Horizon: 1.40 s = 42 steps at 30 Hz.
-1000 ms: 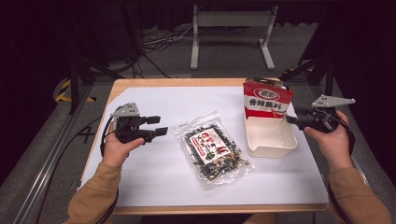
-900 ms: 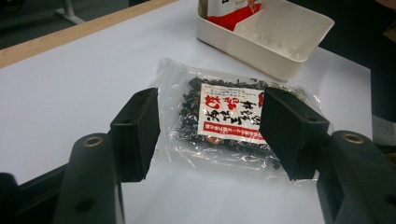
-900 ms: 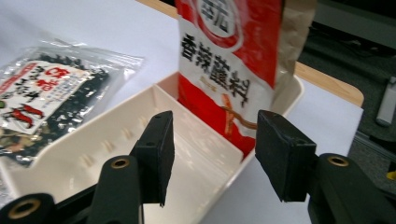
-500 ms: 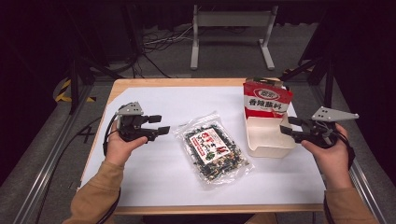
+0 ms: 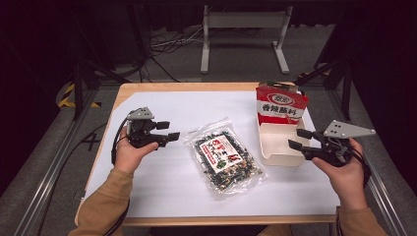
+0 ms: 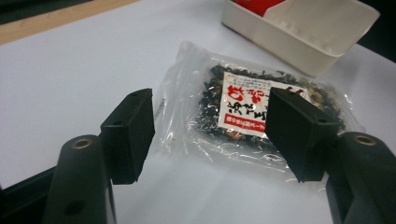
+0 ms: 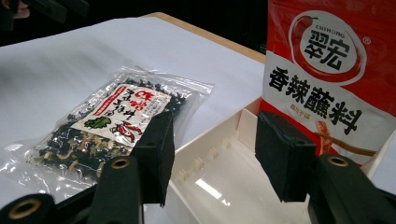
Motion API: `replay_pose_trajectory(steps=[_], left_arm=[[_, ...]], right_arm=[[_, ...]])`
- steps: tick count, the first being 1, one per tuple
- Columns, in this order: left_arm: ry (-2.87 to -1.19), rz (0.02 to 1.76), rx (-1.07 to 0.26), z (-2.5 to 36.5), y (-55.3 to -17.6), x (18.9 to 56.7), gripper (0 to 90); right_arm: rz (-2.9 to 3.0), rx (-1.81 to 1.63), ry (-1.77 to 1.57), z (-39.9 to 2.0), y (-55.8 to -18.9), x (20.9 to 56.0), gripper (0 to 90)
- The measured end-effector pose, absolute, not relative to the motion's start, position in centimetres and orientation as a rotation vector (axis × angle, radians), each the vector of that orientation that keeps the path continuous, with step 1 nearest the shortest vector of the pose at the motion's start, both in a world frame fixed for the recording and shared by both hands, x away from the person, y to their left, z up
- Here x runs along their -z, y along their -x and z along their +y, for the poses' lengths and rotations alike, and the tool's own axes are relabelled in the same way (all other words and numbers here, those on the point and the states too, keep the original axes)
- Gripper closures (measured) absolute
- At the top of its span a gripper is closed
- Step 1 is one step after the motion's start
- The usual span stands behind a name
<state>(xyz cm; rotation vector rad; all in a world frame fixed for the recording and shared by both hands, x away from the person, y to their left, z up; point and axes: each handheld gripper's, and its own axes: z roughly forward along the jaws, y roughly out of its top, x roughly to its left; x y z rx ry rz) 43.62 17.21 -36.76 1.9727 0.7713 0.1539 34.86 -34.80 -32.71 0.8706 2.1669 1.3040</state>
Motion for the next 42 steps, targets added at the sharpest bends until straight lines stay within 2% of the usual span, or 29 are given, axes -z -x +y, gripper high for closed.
replay_pose_trajectory(steps=[11,20,42], left_arm=[[-1.969,0.883,-0.12,16.2,-46.0,39.3,34.0],[-1.96,0.943,-0.081,15.5,-47.6,40.9,39.7],[-1.993,1.023,0.1,14.1,-50.2,44.0,38.2]], right_arm=[[2.197,-1.301,-0.786,-33.3,-34.3,32.7,51.5],[2.221,-1.352,-0.771,-32.7,-33.5,32.7,55.7],[2.229,-1.354,-0.741,-31.5,-32.5,33.2,48.2]])
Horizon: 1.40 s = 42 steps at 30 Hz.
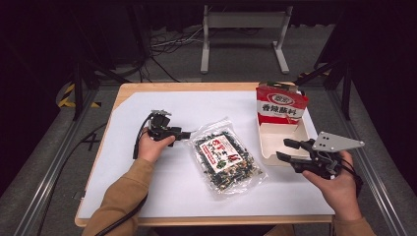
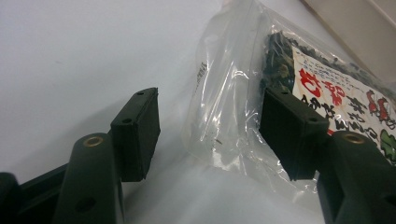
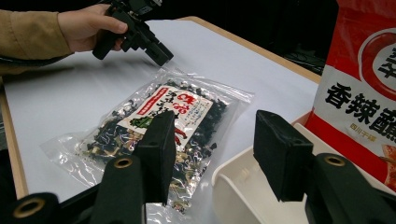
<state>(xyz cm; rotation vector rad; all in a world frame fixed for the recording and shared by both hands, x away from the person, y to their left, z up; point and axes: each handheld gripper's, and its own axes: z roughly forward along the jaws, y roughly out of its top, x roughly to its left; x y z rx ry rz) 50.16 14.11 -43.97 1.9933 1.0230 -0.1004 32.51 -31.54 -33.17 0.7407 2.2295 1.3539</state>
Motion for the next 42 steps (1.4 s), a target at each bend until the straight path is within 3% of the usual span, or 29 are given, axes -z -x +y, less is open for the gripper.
replay_pose_trajectory(steps=[23,42], left_arm=[[-2.016,1.017,0.224,13.1,-50.1,44.5,39.4],[-2.09,0.978,0.186,9.6,-49.1,44.3,38.0]], right_arm=[[2.231,-1.363,-0.738,-31.3,-32.7,33.4,45.2],[2.237,-1.352,-0.737,-31.1,-32.9,33.7,44.2]])
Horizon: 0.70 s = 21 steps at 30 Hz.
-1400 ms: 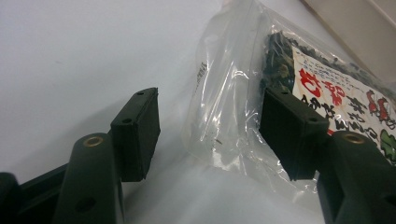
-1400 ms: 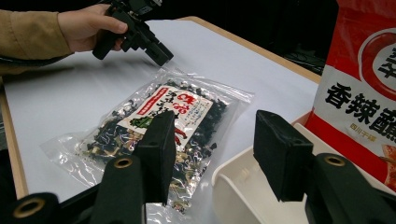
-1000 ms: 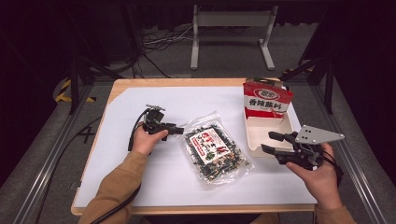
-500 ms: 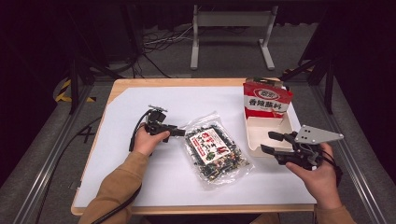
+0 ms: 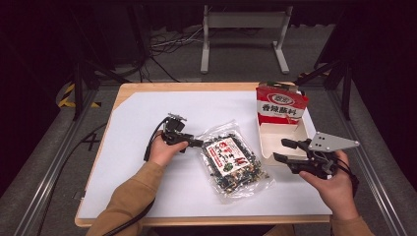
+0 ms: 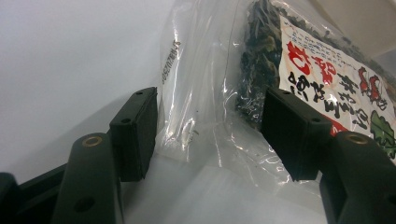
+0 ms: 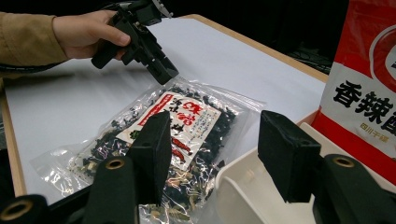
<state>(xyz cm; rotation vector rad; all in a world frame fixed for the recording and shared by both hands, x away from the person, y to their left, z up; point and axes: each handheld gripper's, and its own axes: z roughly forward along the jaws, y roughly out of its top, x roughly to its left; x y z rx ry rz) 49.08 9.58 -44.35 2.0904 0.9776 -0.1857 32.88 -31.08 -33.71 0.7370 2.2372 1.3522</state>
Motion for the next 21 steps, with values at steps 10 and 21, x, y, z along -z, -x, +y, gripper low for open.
replay_pose_trajectory(steps=[10,21], left_arm=[[-2.123,0.942,0.102,9.21,-48.68,44.5,63.0],[-2.131,0.942,0.126,8.66,-48.44,44.49,80.8]], right_arm=[[2.235,-1.36,-0.739,-31.07,-32.78,33.62,43.8],[2.235,-1.362,-0.741,-31.11,-32.91,33.74,43.8]])
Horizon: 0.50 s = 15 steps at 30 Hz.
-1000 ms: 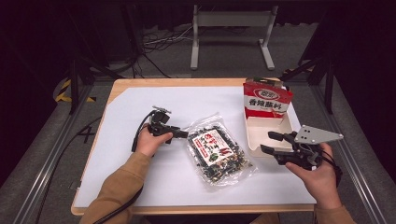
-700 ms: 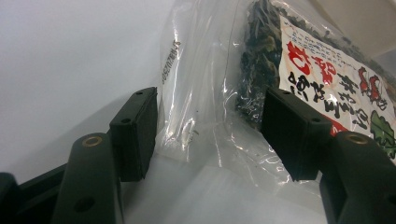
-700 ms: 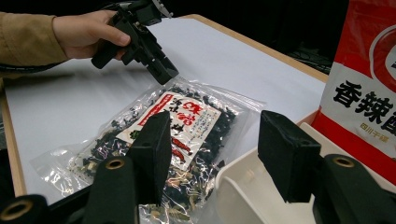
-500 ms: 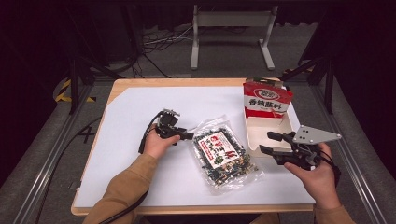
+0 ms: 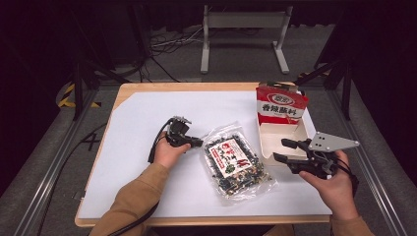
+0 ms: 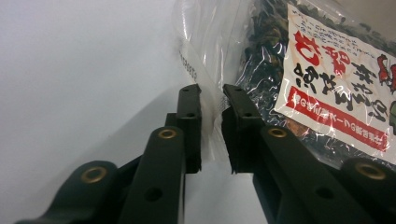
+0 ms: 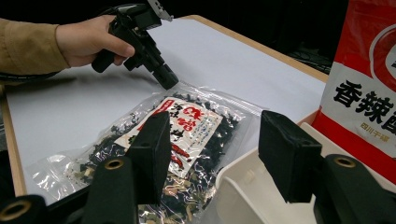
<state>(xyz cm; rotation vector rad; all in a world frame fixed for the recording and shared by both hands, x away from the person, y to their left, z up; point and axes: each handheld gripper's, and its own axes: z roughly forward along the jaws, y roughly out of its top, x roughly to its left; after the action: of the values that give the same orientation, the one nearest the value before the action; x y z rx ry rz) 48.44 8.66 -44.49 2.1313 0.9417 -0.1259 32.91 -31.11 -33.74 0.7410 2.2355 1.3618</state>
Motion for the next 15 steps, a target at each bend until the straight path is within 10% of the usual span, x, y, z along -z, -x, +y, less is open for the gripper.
replay_pose_trajectory(steps=[15], left_arm=[[-2.126,0.927,0.084,8.5,-47.9,44.28,89.5]], right_arm=[[2.231,-1.367,-0.745,-31.29,-32.79,33.68,43.7]])
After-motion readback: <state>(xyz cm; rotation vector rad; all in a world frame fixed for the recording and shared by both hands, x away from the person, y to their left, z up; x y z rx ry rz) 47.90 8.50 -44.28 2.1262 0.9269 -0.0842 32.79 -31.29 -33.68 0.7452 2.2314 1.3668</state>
